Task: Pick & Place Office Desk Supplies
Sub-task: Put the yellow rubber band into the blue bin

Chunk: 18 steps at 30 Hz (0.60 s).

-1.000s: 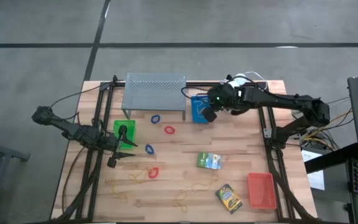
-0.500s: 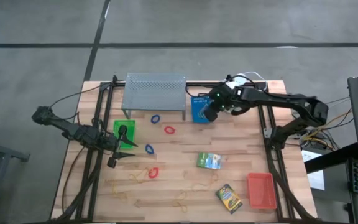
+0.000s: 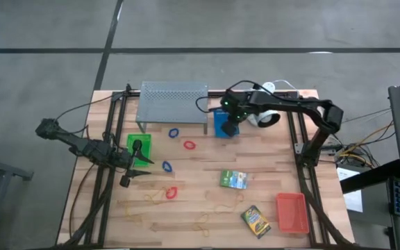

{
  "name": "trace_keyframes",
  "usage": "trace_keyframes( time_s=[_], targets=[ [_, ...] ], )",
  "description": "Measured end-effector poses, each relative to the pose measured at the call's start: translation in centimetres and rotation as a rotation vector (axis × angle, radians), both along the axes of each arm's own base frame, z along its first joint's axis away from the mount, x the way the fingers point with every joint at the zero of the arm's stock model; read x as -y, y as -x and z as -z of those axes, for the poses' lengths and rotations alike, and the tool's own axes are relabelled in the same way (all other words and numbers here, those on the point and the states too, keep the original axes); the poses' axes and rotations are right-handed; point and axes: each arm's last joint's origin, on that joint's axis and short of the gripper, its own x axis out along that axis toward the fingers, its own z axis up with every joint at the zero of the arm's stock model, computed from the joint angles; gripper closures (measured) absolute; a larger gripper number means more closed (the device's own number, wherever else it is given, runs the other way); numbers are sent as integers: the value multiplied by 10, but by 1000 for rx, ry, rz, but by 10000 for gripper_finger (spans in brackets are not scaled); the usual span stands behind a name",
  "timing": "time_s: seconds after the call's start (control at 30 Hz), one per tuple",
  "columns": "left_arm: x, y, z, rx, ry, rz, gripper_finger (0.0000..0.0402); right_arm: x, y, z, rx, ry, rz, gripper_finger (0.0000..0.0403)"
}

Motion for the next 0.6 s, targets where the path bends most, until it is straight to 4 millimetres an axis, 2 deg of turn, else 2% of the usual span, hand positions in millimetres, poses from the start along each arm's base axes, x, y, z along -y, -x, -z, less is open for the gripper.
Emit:
trace_keyframes(
  time_s=[0.27, 0.6],
  targets=[
    [0, 0, 0, 0, 0, 0, 201, 1, -7, -13, 5, 38, -63, 395],
    [0, 0, 0, 0, 0, 0, 201, 1, -7, -5, -28, 21, -105, 395]
  ],
)
